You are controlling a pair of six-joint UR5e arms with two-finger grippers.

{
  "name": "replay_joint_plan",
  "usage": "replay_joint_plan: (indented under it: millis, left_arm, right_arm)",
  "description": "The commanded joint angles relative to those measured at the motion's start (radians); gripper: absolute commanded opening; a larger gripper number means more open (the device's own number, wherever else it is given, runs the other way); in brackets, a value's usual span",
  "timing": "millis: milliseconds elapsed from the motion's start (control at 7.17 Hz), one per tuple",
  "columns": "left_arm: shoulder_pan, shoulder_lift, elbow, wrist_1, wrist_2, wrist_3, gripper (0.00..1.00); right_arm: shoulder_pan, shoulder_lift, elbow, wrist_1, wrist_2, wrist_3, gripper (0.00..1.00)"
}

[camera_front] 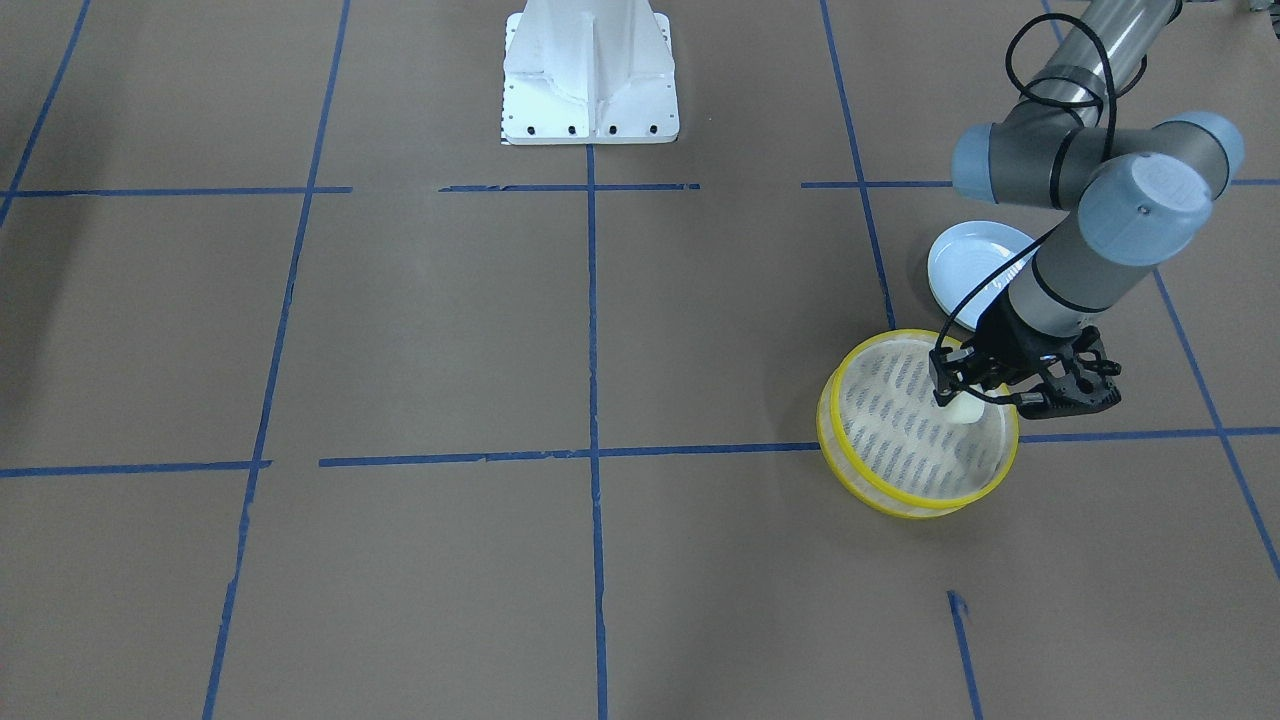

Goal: Place bun in steamer
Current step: 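Carry the bun with the left gripper over the yellow steamer and lower it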

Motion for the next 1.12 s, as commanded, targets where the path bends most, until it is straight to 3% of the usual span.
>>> replay_joint_plan:
  millis: [0, 977]
  left_arm:
    - [0.047, -0.017, 0.048, -0.007, 0.028, -0.003, 0.43]
    - [0.091, -0.023, 0.056, -0.010, 0.028, -0.030, 0.46]
  right_arm:
    - [0.000, 0.000, 0.000, 0.000, 0.000, 0.000, 1.00]
    - [0.000, 0.000, 0.000, 0.000, 0.000, 0.000, 1.00]
